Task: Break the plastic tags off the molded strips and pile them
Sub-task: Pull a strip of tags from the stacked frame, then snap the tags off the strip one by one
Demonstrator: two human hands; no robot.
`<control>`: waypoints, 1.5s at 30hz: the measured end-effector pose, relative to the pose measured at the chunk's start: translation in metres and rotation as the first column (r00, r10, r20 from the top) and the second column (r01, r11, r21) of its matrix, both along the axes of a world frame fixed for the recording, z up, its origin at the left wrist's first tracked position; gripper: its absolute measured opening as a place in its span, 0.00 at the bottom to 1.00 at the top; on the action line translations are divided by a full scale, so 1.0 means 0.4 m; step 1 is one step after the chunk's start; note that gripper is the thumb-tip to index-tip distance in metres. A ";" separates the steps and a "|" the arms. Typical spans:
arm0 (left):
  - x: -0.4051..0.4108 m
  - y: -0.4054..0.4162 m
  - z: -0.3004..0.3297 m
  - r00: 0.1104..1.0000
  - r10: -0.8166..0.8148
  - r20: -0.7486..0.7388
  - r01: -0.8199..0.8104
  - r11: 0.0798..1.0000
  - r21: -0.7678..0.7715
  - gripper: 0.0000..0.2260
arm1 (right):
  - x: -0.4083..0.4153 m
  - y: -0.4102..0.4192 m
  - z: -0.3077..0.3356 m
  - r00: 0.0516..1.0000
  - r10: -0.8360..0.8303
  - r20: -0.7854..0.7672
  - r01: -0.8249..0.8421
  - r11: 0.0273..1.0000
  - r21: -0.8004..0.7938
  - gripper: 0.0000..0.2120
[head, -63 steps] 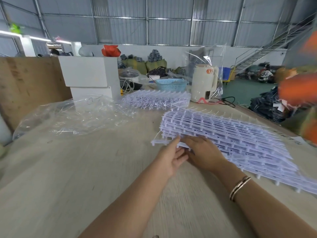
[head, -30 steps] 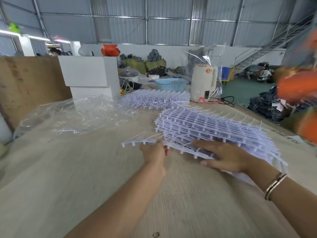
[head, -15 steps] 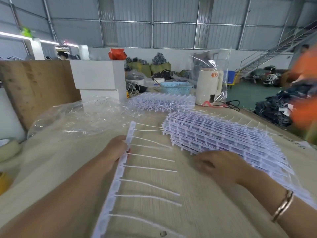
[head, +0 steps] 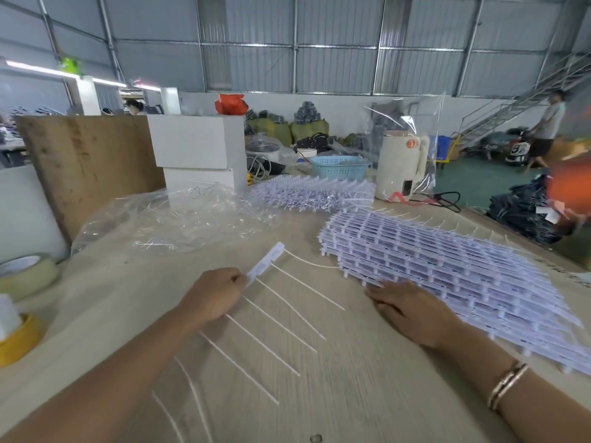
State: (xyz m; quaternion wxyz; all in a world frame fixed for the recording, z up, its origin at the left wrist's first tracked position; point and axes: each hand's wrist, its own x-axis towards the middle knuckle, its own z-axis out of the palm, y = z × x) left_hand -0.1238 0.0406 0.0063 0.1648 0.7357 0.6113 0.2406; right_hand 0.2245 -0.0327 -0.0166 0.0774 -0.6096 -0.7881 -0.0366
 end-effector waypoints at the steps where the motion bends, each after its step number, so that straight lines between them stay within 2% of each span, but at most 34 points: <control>1: 0.000 -0.002 0.000 0.999 -0.034 -0.030 0.034 0.999 0.019 0.14 | 0.008 -0.004 0.002 1.000 -0.021 0.001 0.021 1.000 0.008 0.20; 5: 0.014 -0.013 0.012 0.978 -0.202 -0.055 0.205 0.976 0.072 0.14 | -0.018 -0.017 0.026 0.992 -0.110 -0.064 0.115 0.990 0.079 0.14; 7: 0.027 -0.021 0.016 0.954 -0.266 -0.141 0.281 0.955 0.097 0.11 | -0.059 -0.020 0.040 0.959 -0.089 -0.270 0.139 0.975 0.173 0.13; 9: 0.047 -0.029 0.016 0.930 -0.293 -0.220 0.326 0.936 0.131 0.11 | -0.113 -0.017 0.067 0.823 -0.044 -0.566 0.158 0.975 0.154 0.13; 11: 0.069 -0.039 0.014 0.913 -0.303 -0.273 0.354 0.921 0.163 0.12 | -0.169 -0.005 0.094 0.631 -0.102 -0.769 0.107 0.993 -0.044 0.11; 12: 0.079 -0.044 0.011 0.908 -0.299 -0.294 0.360 0.916 0.179 0.11 | -0.194 -0.001 0.099 0.568 -0.169 -0.806 0.055 0.984 -0.168 0.12; 14: 0.094 -0.050 0.005 0.914 -0.267 -0.305 0.334 0.922 0.194 0.10 | -0.226 0.004 0.091 0.582 -0.216 -0.784 -0.056 0.951 -0.303 0.14; 16: 0.106 -0.055 0.000 0.925 -0.236 -0.297 0.292 0.943 0.162 0.11 | -0.233 0.005 0.072 0.637 -0.155 -0.755 -0.126 0.945 -0.301 0.12; 18: 0.121 -0.062 -0.006 0.928 -0.247 -0.279 0.290 0.949 0.124 0.12 | -0.231 0.007 0.058 0.646 -0.100 -0.757 -0.157 0.952 -0.261 0.10; 22: 0.166 -0.084 -0.012 0.939 -0.286 -0.192 0.312 0.943 0.120 0.14 | -0.248 0.011 0.046 0.521 -0.014 -0.854 -0.203 0.969 -0.139 0.07; 24: 0.180 -0.090 -0.014 0.948 -0.284 -0.143 0.303 0.942 0.144 0.17 | -0.260 0.012 0.039 0.502 0.014 -0.865 -0.246 0.961 -0.128 0.07; 29: 0.156 -0.078 -0.037 0.957 -0.289 0.038 0.282 0.951 0.126 0.17 | -0.266 0.028 0.036 0.612 -0.019 -0.790 -0.245 0.946 -0.213 0.12; 31: 0.150 -0.078 -0.046 0.954 -0.295 0.062 0.288 0.952 0.101 0.17 | -0.271 0.030 0.033 0.598 0.010 -0.801 -0.284 0.938 -0.200 0.10; 35: 0.154 -0.076 -0.032 0.940 -0.310 0.145 0.305 0.951 0.060 0.17 | -0.278 0.026 0.027 0.478 0.080 -0.875 -0.307 0.948 -0.081 0.08; 38: 0.162 -0.088 -0.014 0.899 -0.307 0.314 0.299 0.951 0.075 0.16 | -0.295 0.024 0.029 0.346 0.115 -0.931 -0.260 0.965 0.022 0.08; 40: 0.170 -0.101 -0.007 0.849 -0.271 0.453 0.251 0.962 0.104 0.16 | -0.311 0.019 0.031 0.262 0.132 -0.956 -0.190 0.978 0.083 0.10; 43: 0.172 -0.111 0.010 0.720 -0.176 0.671 0.170 0.983 0.074 0.14 | -0.321 0.007 0.039 0.146 0.183 -0.972 -0.117 0.979 0.167 0.10; 45: 0.167 -0.108 0.011 0.739 -0.192 0.645 0.160 0.981 0.110 0.14 | -0.314 0.007 0.043 0.025 0.176 -0.984 -0.116 0.978 0.172 0.10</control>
